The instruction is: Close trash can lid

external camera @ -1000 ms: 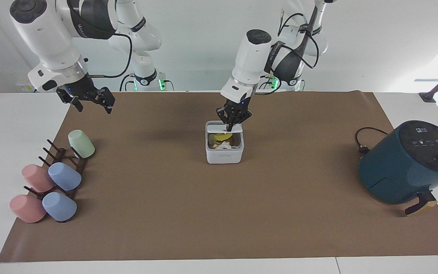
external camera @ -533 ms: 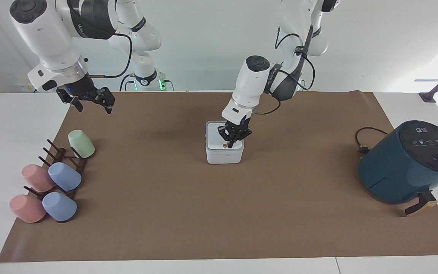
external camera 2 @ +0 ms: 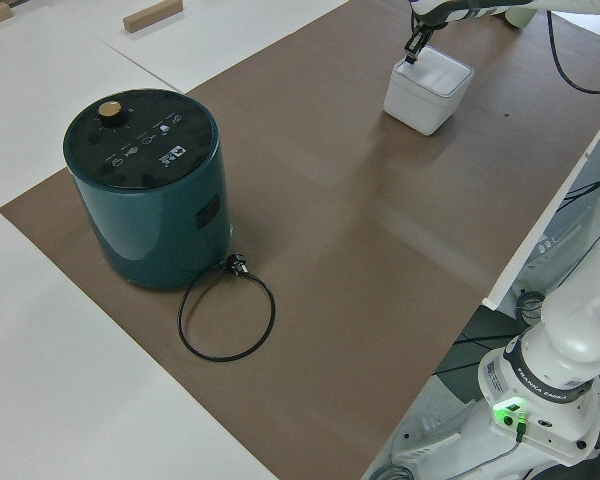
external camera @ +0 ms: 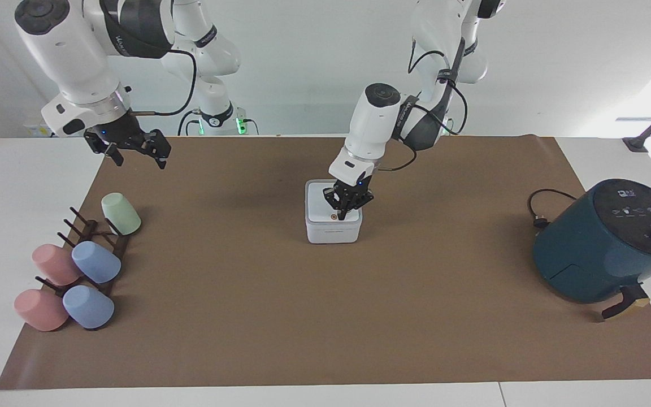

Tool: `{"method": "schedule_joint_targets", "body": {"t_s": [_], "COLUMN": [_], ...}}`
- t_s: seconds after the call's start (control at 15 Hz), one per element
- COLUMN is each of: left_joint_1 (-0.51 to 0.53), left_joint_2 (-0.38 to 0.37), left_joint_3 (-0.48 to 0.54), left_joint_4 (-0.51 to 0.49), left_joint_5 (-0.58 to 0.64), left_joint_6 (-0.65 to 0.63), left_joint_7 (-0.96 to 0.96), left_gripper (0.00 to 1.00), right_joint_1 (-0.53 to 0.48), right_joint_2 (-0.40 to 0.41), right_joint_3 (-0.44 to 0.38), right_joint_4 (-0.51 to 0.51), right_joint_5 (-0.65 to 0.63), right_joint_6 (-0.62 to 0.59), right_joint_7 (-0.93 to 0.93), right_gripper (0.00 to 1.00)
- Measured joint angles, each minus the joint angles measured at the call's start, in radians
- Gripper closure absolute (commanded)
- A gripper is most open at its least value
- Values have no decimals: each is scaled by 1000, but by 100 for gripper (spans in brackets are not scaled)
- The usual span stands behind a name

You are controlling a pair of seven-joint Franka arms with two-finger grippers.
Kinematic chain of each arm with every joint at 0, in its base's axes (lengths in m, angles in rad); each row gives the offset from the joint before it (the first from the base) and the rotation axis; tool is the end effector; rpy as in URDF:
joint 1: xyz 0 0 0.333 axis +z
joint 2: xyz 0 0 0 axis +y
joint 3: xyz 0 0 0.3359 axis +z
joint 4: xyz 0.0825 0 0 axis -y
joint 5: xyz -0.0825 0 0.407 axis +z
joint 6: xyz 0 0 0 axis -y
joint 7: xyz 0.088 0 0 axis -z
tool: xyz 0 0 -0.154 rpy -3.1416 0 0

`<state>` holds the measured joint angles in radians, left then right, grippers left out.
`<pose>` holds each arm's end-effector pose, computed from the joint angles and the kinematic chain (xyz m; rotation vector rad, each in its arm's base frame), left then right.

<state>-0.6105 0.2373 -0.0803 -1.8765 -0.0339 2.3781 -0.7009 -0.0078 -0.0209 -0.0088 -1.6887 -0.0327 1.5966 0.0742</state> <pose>0.5211 -0.4297 0.3753 2.9258 0.0530 0.2568 0.5652 -0.0144 0.5535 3.1021 -0.1378 -0.1091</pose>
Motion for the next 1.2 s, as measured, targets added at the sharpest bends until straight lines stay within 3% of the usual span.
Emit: {"method": "schedule_joint_targets", "body": {"t_s": [0.53, 0.6, 0.67, 0.93, 1.2], "left_joint_1": [4, 18, 44, 226, 440], "left_joint_2": [-4, -11, -26, -127, -225], "left_joint_3": [0, 1, 2, 8, 14], "left_joint_4": [11, 21, 37, 111, 116], "left_joint_5": [8, 8, 8, 8, 8], "left_joint_6": [-28, -68, -123, -378, -516], "left_joint_7": [2, 8, 28, 222, 500], "left_gripper": [100, 92, 1, 0, 0], "right_joint_1": [0, 0, 0, 0, 0], "right_joint_2": [0, 0, 0, 0, 0], "right_joint_3": [0, 0, 0, 0, 0], "right_joint_4": [0, 0, 0, 0, 0], "right_joint_5": [0, 0, 0, 0, 0], "right_joint_6": [0, 0, 0, 0, 0], "right_joint_7": [0, 0, 0, 0, 0], "right_gripper": [0, 0, 0, 0, 0]}}
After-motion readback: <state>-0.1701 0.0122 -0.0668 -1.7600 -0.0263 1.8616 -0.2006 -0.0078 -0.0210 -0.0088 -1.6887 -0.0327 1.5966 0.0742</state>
